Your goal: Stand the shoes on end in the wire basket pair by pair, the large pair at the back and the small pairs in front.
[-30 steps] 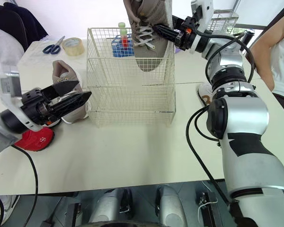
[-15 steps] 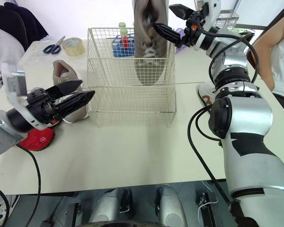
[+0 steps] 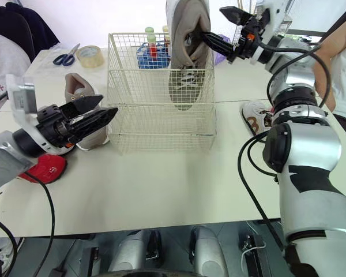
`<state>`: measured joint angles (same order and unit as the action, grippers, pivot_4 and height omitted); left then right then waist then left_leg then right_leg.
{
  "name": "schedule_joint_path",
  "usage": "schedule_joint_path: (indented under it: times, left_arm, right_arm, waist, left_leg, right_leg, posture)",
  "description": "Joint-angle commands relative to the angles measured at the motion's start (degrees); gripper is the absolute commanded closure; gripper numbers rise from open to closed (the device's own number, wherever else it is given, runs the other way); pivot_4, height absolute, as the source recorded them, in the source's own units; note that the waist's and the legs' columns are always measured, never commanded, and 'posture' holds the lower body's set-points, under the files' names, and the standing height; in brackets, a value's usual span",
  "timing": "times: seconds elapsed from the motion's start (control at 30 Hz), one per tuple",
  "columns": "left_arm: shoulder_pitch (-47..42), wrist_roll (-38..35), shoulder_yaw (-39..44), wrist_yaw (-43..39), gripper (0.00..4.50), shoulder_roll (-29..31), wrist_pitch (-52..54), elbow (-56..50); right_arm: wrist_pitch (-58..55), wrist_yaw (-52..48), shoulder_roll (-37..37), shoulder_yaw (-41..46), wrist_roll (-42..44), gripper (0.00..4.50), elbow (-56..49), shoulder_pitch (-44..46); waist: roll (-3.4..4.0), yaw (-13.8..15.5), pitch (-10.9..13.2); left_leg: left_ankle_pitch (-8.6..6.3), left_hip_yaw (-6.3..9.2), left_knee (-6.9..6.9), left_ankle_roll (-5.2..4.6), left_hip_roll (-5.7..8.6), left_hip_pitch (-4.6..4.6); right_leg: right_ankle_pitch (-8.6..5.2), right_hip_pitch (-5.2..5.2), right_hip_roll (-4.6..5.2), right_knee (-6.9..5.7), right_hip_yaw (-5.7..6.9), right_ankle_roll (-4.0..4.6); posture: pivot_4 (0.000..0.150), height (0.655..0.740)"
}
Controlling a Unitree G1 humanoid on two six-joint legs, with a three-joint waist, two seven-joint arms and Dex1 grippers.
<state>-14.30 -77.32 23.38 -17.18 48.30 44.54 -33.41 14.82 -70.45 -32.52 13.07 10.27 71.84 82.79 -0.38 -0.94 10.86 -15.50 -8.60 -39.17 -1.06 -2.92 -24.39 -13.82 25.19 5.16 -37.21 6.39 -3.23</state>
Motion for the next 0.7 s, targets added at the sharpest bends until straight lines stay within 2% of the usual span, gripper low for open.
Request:
schedule_joint_path:
  times: [0.03, 0.2, 0.33, 0.5, 0.53, 0.57, 0.6, 0.7]
  left_arm:
    - [0.37, -1.09, 2.78, -0.67, 0.66, 1.08, -0.38, -0.37]
    - [0.07, -0.19, 1.88, -2.0, 0.66, 1.27, -0.33, 0.97]
    - [0.52, 0.63, 2.41, -2.8, 0.66, 1.67, -0.23, 1.78]
    - [0.57, 0.54, 8.74, -0.81, 0.66, 4.07, -0.02, 6.85]
    - [0.2, 0.11, 10.71, -0.22, 0.41, 5.38, 0.6, 9.35]
    - [-0.11, 1.78, 12.99, -0.64, 0.1, 8.09, 1.42, 13.69]
    - [-0.28, 3.07, 14.56, -1.09, 0.02, 10.07, 2.02, 16.78]
    - [-0.95, 12.46, 12.82, -2.44, 0.02, 15.21, 1.33, 26.27]
  right_arm:
    - [-2.23, -3.65, -1.7, 2.17, 3.82, 0.07, -6.39, 0.14]
    - [-6.23, -8.91, -1.47, -1.69, 2.86, 0.07, -14.19, -4.87]
    - [-12.58, -10.67, -2.89, -4.18, 3.33, 0.07, -24.85, -10.92]
    - [-23.86, -10.0, -7.81, -4.42, 5.59, 0.07, -39.16, -16.54]
    - [-26.3, -9.04, -9.11, -3.6, 6.48, 0.02, -41.78, -16.84]
    - [-30.49, -8.23, -11.74, -3.05, 7.05, 0.0, -45.33, -17.31]
    - [-33.65, -7.47, -13.62, -2.75, 7.6, 0.0, -48.12, -17.81]
    - [-36.08, -6.92, -18.68, -4.37, 6.01, 0.0, -52.53, -20.76]
  waist:
    - [0.0, 0.01, 0.0]
    - [-0.01, -0.04, -0.01]
    - [-0.01, 0.08, -0.01]
    - [0.0, 0.09, 0.0]
    - [0.01, 0.09, 0.0]
    - [0.01, 0.08, 0.0]
    - [0.01, 0.06, 0.0]
    - [0.02, 0.11, -0.01]
  left_leg:
    - [0.0, 0.0, 0.0, 0.0, 0.0, 0.0]
    - [0.0, 0.0, 0.0, 0.0, -0.01, 0.03]
    - [0.0, 0.0, -0.01, 0.0, -0.01, 0.03]
    - [0.0, 0.0, 0.0, 0.0, -0.01, 0.01]
    - [0.0, 0.01, 0.0, 0.01, -0.02, 0.02]
    - [0.01, 0.0, 0.0, 0.01, -0.02, 0.02]
    - [0.01, 0.01, 0.0, 0.02, -0.03, 0.02]
    - [0.0, -0.02, 0.07, 0.03, -0.03, 0.01]
  right_leg:
    - [0.0, 0.0, 0.0, 0.0, 0.0, 0.0]
    - [0.0, -0.02, -0.01, -0.01, 0.01, 0.0]
    - [0.0, -0.04, -0.01, -0.01, 0.01, 0.0]
    - [0.0, 0.01, -0.01, -0.02, 0.01, 0.0]
    - [0.0, 0.01, -0.01, -0.03, 0.01, 0.0]
    - [0.0, 0.03, -0.01, -0.03, 0.01, 0.0]
    - [0.0, 0.04, -0.03, -0.04, 0.02, 0.0]
    - [-0.03, 0.1, -0.04, 0.0, 0.04, -0.01]
  posture:
    - [0.15, 0.74]
    - [0.15, 0.74]
    - [0.15, 0.74]
    - [0.15, 0.74]
    - [0.15, 0.74]
    - [0.15, 0.74]
    - [0.15, 0.74]
    - [0.15, 0.74]
